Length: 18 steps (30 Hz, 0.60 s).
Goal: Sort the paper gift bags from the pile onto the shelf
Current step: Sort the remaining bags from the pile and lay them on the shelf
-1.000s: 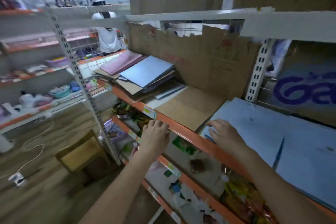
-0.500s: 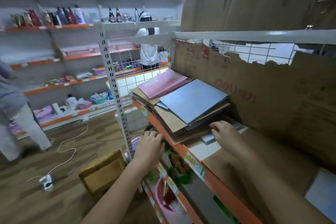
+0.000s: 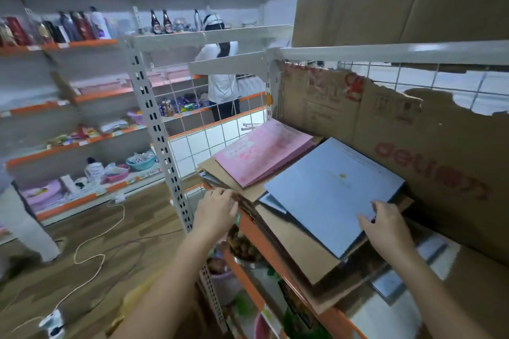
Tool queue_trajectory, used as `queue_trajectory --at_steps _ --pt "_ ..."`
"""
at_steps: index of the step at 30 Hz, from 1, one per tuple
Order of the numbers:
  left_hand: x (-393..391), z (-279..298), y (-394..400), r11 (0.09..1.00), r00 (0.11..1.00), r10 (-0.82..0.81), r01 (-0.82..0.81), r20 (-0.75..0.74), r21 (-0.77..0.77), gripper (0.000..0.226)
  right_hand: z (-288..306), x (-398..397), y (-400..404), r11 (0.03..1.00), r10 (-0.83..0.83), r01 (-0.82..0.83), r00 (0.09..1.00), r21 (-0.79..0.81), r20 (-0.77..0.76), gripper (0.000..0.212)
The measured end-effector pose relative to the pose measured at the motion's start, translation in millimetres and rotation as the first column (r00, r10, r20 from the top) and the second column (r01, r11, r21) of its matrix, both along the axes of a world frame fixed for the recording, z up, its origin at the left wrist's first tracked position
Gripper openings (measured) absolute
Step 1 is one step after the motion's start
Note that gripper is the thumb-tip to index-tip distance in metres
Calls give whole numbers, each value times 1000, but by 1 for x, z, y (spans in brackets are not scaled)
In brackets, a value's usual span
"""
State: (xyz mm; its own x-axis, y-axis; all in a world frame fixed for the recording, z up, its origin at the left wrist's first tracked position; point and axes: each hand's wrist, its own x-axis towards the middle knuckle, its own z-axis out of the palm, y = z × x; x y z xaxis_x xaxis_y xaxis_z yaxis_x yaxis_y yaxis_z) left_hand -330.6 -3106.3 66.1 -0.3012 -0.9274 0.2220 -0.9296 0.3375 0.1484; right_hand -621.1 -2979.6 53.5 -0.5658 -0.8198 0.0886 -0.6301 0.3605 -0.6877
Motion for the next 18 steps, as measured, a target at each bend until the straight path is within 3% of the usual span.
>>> queue_trajectory --at_steps 2,5,9,12,15,18 --pt "0 7 -42 999 994 -20 23 -108 28 35 -3 0 -6 993 -114 116 985 -4 126 56" --pt "-5 18 -98 991 972 24 7 -234 132 42 -4 4 -13 948 -285 315 892 -32 352 55" --pt "-8 21 -165 992 998 -33 39 -46 121 58 -4 13 -23 867 -379 498 702 -34 604 64" --pt "-7 12 -204 974 996 -78 84 -38 208 73 -1 15 -31 831 -395 555 614 -18 683 70" --pt "-9 5 -223 955 987 -66 104 -144 279 88 9 21 -36 809 -375 585 579 -48 724 47" --pt "-10 4 -235 969 994 -54 74 -93 236 100 19 31 -42 776 -349 619 580 -120 736 36"
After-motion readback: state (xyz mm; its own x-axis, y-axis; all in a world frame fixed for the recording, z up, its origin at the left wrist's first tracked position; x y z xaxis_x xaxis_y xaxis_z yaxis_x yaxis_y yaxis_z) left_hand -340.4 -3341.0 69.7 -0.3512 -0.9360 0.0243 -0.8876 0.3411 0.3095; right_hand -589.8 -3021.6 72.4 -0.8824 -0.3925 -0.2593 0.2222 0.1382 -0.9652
